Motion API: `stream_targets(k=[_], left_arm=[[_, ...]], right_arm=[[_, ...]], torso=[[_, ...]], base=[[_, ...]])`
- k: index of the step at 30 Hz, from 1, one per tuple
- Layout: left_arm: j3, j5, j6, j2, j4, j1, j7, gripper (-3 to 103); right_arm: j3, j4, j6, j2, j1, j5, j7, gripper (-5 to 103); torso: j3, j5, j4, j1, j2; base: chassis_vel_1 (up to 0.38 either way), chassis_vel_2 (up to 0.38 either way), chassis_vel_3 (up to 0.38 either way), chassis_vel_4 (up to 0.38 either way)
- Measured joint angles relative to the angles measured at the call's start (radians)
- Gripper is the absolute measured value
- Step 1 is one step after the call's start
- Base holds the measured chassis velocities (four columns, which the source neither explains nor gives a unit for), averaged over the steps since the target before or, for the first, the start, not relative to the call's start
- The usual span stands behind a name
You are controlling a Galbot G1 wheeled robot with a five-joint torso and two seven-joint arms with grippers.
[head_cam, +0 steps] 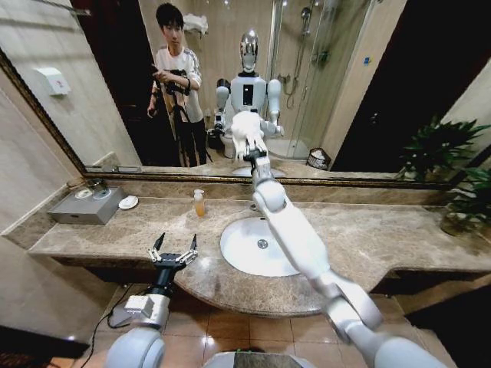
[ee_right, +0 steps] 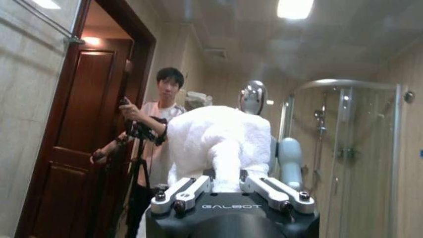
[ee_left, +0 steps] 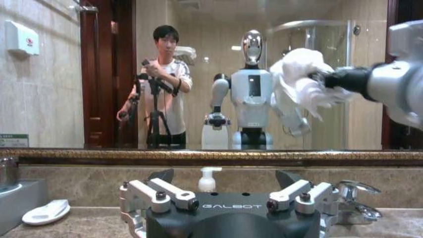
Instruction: Pick up the towel from the sink counter and wipe the mirror surface.
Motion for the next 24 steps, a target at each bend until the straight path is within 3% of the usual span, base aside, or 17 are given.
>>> stream_targets(k=[14, 17, 19, 24], left_arm=[[0.0, 0.0, 0.0, 0.0, 0.0, 0.0, 0.0, 100], [0.0, 0.0, 0.0, 0.0, 0.0, 0.0, 0.0, 100], [0.0, 0.0, 0.0, 0.0, 0.0, 0.0, 0.0, 100], [0.0, 0.0, 0.0, 0.0, 0.0, 0.0, 0.0, 100]], right_arm=[[0.14, 0.33, -0.015, -0.184, -0.41, 0.066, -0.009, 13], [0.249, 0.423, -0.015, -0.261, -0.565, 0.065, -0.043, 13], [0.266, 0.432, -0.016, -0.273, -0.584, 0.065, -0.049, 13], [0.417, 0.489, -0.017, -0.377, -0.79, 0.078, -0.143, 13]], torso=[[0.0, 0.0001, 0.0001, 0.0, 0.0], [0.0, 0.0001, 0.0001, 0.0, 0.0], [0.0, 0.0002, 0.0002, 0.0, 0.0], [0.0, 0.0003, -0.0003, 0.0, 0.0]], base=[[0.0, 0.0, 0.0, 0.0], [0.0, 0.0, 0.0, 0.0], [0.0, 0.0, 0.0, 0.0], [0.0, 0.0, 0.0, 0.0]])
